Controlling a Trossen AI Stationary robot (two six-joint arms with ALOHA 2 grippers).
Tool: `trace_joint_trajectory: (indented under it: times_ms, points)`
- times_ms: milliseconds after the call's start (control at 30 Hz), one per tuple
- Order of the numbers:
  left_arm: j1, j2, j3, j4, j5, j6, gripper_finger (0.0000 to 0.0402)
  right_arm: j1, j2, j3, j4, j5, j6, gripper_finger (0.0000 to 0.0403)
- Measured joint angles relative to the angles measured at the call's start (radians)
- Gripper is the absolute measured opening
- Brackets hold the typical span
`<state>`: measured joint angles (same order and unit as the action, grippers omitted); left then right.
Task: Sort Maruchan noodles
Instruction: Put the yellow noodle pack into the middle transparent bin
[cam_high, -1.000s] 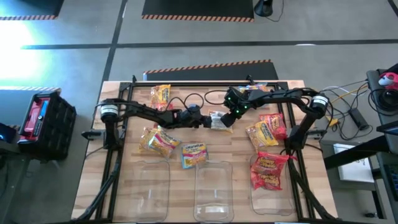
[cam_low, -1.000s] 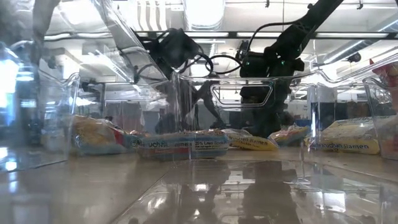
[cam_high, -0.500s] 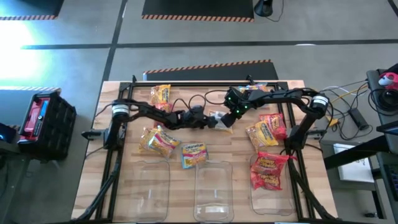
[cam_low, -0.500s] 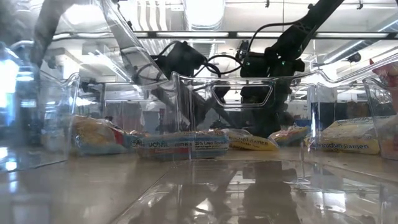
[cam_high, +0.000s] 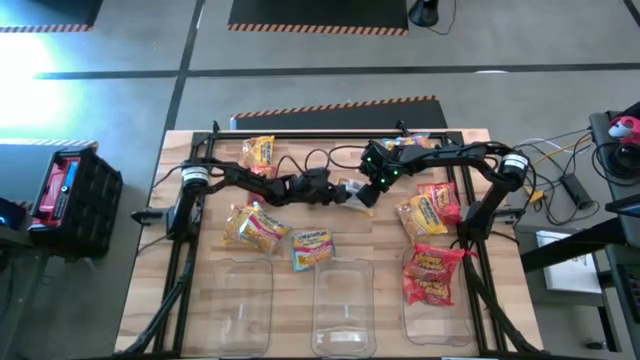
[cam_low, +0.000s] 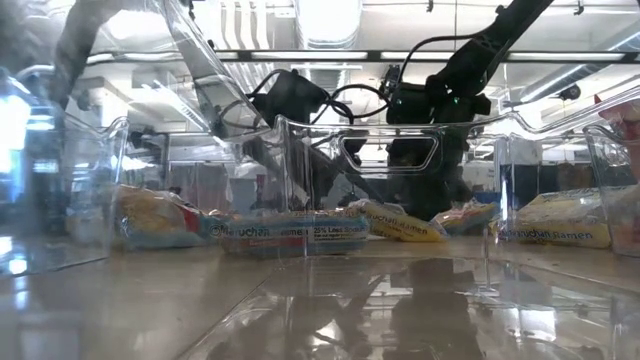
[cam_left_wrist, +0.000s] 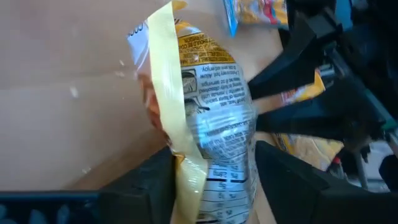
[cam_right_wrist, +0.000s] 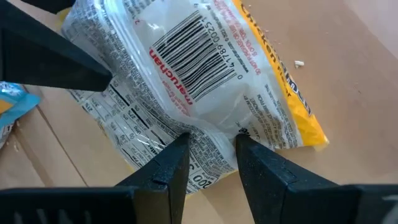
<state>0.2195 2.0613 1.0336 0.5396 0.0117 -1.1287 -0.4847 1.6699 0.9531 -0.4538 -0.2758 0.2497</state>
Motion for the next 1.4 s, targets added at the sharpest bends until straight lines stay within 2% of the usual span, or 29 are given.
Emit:
trace_joint_trajectory:
  times_ms: [167, 300, 467, 600, 867, 1400]
  points:
    - [0.000, -0.001, 0.000, 0.002, 0.040, -0.015, 0.0126, 0.000, -0.001, 0.000, -0.001, -0.009, -0.027, 0.0110]
    - [0.002, -0.002, 0.000, 0.003, 0.059, -0.029, 0.0102, 0.000, -0.009, 0.000, -0.006, -0.046, -0.034, 0.0103]
    - [0.004, -0.002, -0.001, 0.003, 0.106, -0.038, 0.0105, -0.001, -0.076, -0.003, -0.042, -0.048, -0.075, 0.0107]
    - [0.003, -0.002, -0.001, 0.003, 0.160, -0.030, 0.0104, -0.013, -0.188, -0.002, -0.090, -0.030, -0.095, 0.0120]
    - [0.004, -0.019, -0.008, -0.004, 0.186, 0.015, 0.0088, -0.022, -0.348, -0.005, -0.162, -0.037, -0.087, 0.0143]
    - [0.006, -0.110, -0.011, -0.003, 0.258, 0.220, 0.0087, -0.025, -0.384, -0.002, -0.326, -0.180, -0.094, 0.0182]
